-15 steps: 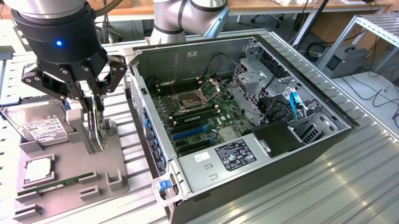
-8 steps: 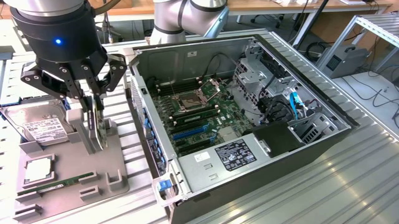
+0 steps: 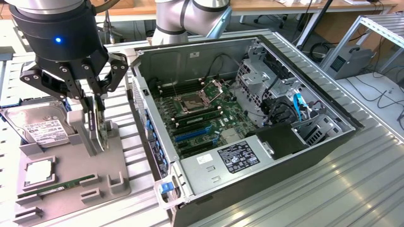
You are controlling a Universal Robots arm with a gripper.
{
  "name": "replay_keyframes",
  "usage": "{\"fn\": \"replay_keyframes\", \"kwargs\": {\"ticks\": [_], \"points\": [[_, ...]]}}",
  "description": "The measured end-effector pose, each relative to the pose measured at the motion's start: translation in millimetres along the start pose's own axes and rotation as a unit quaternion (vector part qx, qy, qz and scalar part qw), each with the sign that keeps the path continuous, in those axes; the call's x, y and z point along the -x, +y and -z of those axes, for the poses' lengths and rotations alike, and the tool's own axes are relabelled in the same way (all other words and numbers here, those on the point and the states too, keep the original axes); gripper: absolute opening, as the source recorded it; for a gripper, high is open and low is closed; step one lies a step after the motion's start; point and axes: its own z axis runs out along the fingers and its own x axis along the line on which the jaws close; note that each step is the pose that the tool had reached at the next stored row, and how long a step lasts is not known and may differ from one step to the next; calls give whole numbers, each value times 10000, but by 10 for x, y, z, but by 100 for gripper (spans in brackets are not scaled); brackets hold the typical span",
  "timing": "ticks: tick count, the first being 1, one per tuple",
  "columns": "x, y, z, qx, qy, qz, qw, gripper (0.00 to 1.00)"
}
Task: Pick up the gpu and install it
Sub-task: 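Pick up the gpu and move the gpu toward the slot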
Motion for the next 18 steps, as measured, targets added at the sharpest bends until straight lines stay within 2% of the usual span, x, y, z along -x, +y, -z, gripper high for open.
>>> {"fn": "replay_keyframes", "kwargs": {"ticks": [18], "points": [[2,3,78,0,0,0,10000,27]]}}
